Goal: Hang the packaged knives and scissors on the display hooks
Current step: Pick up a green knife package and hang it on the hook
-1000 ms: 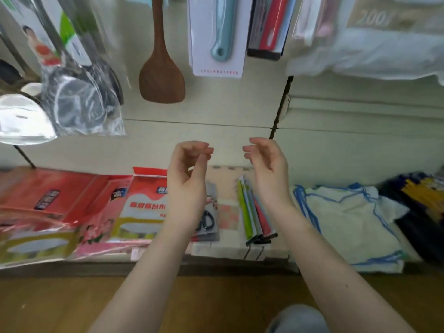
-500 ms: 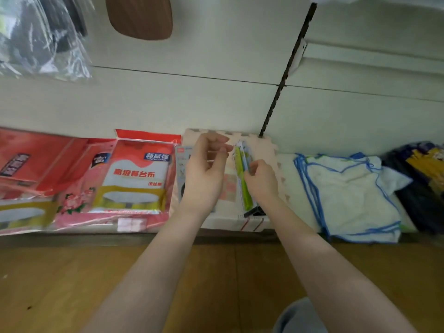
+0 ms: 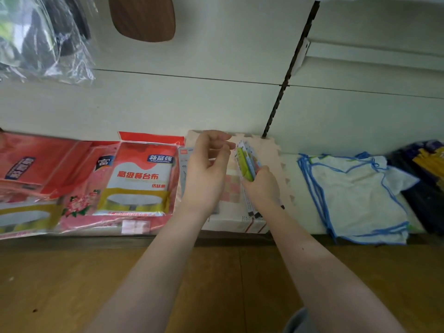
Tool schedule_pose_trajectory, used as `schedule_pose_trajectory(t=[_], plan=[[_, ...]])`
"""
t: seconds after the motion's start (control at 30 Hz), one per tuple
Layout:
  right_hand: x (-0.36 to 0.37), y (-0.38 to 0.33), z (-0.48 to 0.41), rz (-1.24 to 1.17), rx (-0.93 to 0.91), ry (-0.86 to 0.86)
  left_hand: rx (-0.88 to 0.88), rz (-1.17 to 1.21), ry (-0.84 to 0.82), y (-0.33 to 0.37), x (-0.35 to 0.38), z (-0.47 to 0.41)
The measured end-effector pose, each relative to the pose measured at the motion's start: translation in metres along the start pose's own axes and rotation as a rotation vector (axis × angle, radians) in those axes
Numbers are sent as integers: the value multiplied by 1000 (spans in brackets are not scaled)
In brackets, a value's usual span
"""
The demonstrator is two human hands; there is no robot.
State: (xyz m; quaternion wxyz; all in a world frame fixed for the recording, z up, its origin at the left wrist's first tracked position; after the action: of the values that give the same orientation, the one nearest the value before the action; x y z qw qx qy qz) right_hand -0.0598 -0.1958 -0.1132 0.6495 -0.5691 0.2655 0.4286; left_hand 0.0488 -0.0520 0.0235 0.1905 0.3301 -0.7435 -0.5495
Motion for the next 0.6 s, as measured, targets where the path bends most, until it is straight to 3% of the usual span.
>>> schedule_pose_trajectory(t=[0.43,0.6], plan=[[-51,-21,47,-609,-101,-12,-19,-6,-14,-10,2,-3],[-60,-31,78,-735,-199,-73,-115,-42,-33,-25,10,1]])
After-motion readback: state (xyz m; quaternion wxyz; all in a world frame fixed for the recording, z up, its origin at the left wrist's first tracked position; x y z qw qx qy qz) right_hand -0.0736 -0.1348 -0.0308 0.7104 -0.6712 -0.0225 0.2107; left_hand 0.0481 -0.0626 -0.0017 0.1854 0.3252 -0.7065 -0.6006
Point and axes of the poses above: each hand's wrist, its own z-axis away from the middle knuckle, its own x-axis out of the palm, y = z × x, the point moved 9 cm from there along -z, towards the middle knuckle, and after that the axes turned 8 degrees about x, right-handed, at the moved point
